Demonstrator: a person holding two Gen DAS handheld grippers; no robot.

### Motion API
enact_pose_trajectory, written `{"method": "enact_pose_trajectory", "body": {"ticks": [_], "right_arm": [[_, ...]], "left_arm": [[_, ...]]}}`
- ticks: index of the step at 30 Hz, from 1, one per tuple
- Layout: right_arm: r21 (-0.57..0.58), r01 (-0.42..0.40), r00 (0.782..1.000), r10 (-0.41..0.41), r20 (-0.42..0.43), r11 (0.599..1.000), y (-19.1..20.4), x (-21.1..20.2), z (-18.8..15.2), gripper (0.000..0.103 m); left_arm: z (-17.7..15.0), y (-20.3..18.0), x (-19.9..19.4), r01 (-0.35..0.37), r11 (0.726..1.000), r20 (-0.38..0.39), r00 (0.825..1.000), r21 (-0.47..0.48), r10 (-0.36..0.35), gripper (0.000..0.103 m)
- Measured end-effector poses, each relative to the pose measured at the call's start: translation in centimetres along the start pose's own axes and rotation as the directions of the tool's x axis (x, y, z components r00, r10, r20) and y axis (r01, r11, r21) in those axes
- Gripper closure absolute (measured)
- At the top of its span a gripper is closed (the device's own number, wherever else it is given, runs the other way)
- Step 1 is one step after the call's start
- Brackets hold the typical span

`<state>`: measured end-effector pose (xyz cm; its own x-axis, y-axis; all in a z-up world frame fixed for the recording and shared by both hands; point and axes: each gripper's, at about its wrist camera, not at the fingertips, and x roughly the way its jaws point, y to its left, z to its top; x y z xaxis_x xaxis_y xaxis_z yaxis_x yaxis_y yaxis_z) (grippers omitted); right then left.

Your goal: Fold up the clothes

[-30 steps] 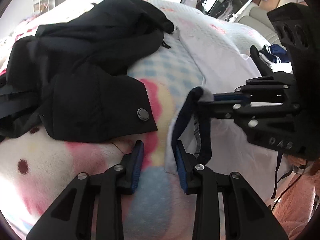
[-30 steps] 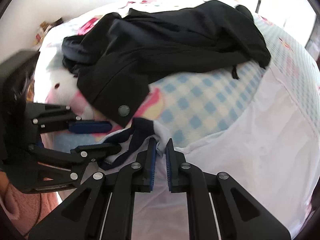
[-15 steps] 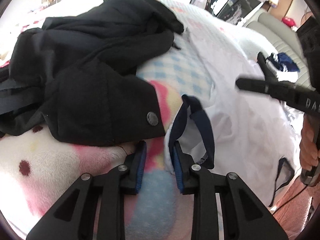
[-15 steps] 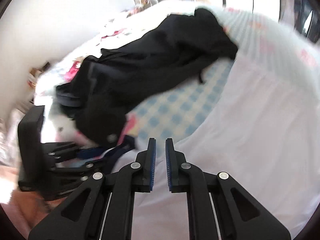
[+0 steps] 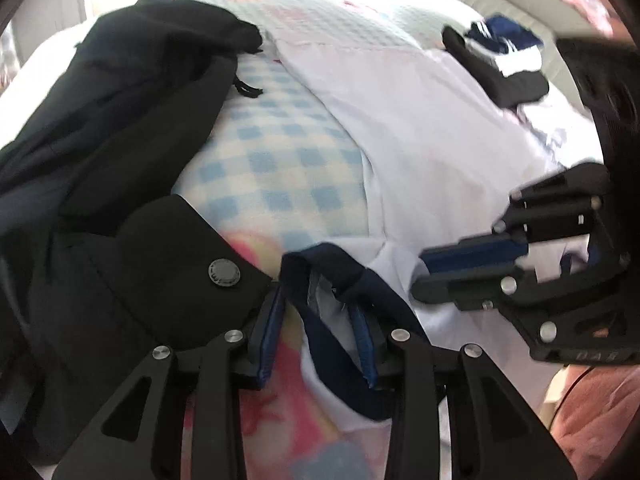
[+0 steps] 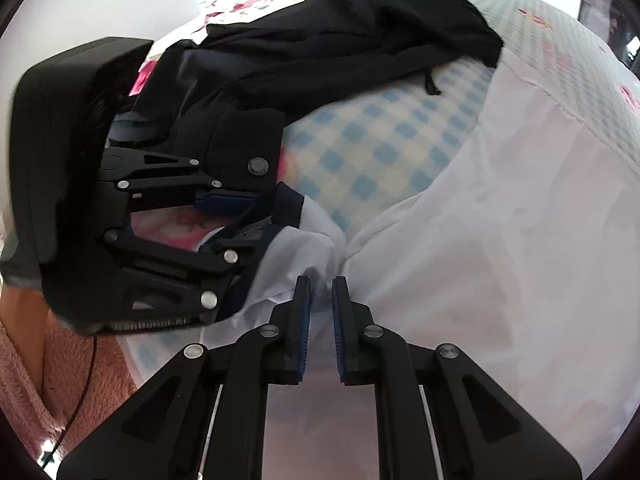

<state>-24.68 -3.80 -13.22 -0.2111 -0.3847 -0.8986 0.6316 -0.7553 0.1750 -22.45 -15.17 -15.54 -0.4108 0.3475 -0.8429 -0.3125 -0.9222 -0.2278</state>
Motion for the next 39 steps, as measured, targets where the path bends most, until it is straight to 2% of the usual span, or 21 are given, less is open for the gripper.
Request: {"method": "enact_pose_trajectory", "body": {"ticks": [2,5,7,8,9,12,13,15,20,22,24,29,33,36,39], "right_arm": [[-0.005,0.007,1.0,-0.007,-0.021,1.0,-0.1,0.3,0.1,0.086],[-0.033,0.025,0.999,-0.026,-0.028,0.999,0.2,0.6,0.5,0.085],[-0.044,0.036,0.999,-0.036,-0.003,0.998,0.3,0.3,1.0,0.078],[-0.047,0.043,0.999,-0.042,0.012,0.998,0.4,0.3,1.3,0.07],[-0.055,0.041,0.999,-0.04,0.008,0.998,0.5,0.6,1.7,0.066],[-0.082,0.023,1.0,-0.023,-0.007,0.996,0.9,1.5,2.8,0.067],[-0.083,0.002,1.0,-0.002,0.0,0.997,0.9,1.7,3.2,0.067],[-0.075,-0.03,1.0,0.031,0.007,0.997,0.8,2.0,3.9,0.077],[0.006,-0.004,1.0,0.004,0.03,1.0,-0.1,3.0,5.3,0.078],[0.039,-0.019,0.999,0.018,0.036,0.999,-0.4,3.4,5.8,0.078],[0.066,-0.019,0.999,0.017,0.035,0.998,-0.6,3.9,6.3,0.078],[0.159,-0.072,0.997,0.066,0.041,0.985,-1.3,4.7,6.8,0.078],[0.172,-0.04,0.998,0.032,0.045,0.984,-1.3,4.5,6.5,0.078],[0.187,0.017,0.996,-0.034,0.087,0.982,-1.2,3.6,6.5,0.078],[0.224,0.002,0.994,-0.026,0.105,0.975,-1.4,3.2,6.6,0.077]], "left_arm": [[0.5,0.5,-0.1,0.033,0.999,0.034,0.999,-0.042,-0.032,0.068],[1.1,1.2,-0.2,0.074,0.992,0.086,0.994,-0.101,-0.065,0.068],[1.0,1.3,0.0,0.066,0.992,0.086,0.995,-0.106,-0.057,0.068],[1.0,1.3,0.1,0.063,0.992,0.086,0.995,-0.109,-0.053,0.068],[1.0,1.3,0.2,0.059,0.992,0.085,0.995,-0.111,-0.049,0.068],[0.6,1.7,0.1,0.059,0.989,0.088,0.995,-0.133,-0.047,0.07],[0.3,2.4,-0.3,0.089,0.982,0.099,0.992,-0.168,-0.073,0.07],[0.1,3.6,-1.2,0.148,0.962,0.14,0.983,-0.231,-0.118,0.07],[-0.8,6.0,-3.8,0.117,0.939,0.23,0.972,-0.324,-0.042,0.066],[-1.2,6.2,-3.8,0.141,0.938,0.219,0.973,-0.316,-0.072,0.064],[-1.6,6.2,-3.9,0.169,0.939,0.205,0.973,-0.3,-0.109,0.059],[-3.1,4.8,-4.5,0.173,0.958,0.171,0.976,-0.228,-0.135,0.059],[-4.4,3.6,-5.0,0.173,0.971,0.144,0.978,-0.167,-0.15,0.059],[-5.1,2.8,-5.3,0.171,0.977,0.126,0.98,-0.127,-0.155,0.059],[-5.1,2.4,-5.0,0.16,0.981,0.119,0.982,-0.11,-0.146,0.059]]}}
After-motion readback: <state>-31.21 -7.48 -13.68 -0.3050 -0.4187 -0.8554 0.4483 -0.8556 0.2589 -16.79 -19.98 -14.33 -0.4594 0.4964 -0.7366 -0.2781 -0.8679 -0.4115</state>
